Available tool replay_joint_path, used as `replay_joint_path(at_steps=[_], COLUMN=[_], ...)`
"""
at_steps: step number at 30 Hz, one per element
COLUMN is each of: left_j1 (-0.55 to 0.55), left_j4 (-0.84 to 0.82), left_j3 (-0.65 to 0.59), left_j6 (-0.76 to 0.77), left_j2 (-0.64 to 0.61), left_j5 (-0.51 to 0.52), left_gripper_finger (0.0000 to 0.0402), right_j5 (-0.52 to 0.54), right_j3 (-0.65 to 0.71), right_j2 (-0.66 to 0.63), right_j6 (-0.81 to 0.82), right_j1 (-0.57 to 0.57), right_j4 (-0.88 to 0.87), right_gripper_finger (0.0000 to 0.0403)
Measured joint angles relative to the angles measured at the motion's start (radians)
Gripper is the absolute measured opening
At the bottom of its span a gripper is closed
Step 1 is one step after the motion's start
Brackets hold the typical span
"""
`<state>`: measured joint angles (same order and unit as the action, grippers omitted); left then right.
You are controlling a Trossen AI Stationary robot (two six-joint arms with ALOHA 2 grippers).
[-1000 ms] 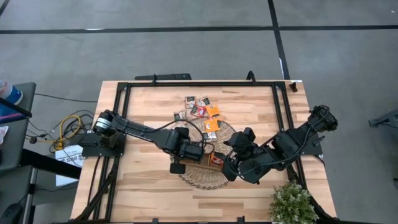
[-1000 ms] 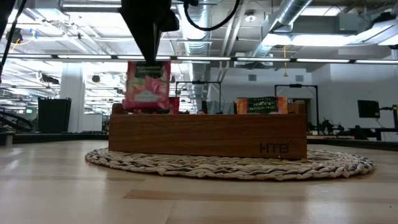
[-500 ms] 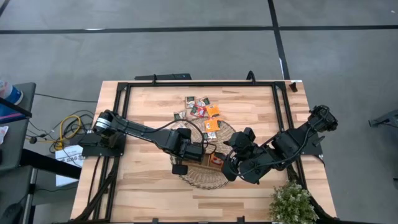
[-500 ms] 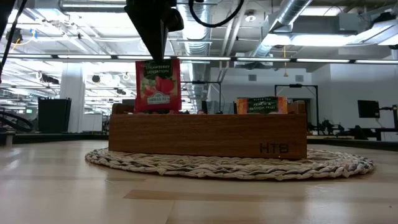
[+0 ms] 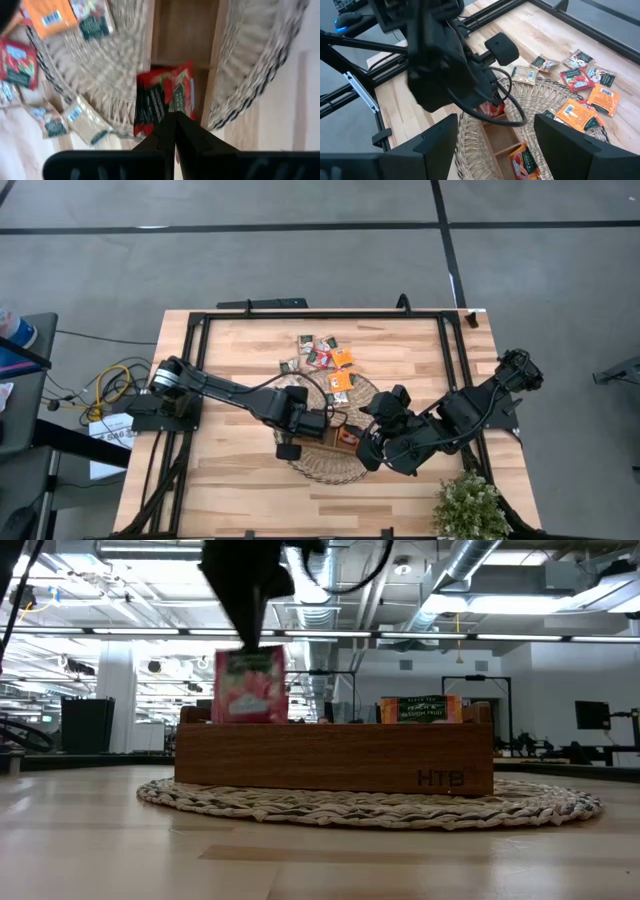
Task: Pick & Place Tea
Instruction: Put the red tea bag into the left section of the wooden organizer
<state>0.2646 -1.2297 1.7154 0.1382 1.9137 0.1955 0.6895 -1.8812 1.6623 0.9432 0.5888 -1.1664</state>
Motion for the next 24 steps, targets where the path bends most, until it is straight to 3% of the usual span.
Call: replay_joint_path(at_steps=[9, 24], left_j1=[0.001, -0.003], left_j4=[0.025, -0.061], left_j3=[-0.089, -0.09], left_j6=[0.004, -0.033], left_j2=[0.0, -0.047], left_j5=[0.0, -0.023], left_gripper_finger=[0.0, 0.0], right_j5=[0.0, 0.0], right_j3=[0.0, 0.0], right_j2=[0.0, 0.0], right_j6=[0.0, 0.0], right_j1=[0.0, 0.0], right_j4=[0.0, -0.001], right_gripper_finger=[0.0255, 0.0255])
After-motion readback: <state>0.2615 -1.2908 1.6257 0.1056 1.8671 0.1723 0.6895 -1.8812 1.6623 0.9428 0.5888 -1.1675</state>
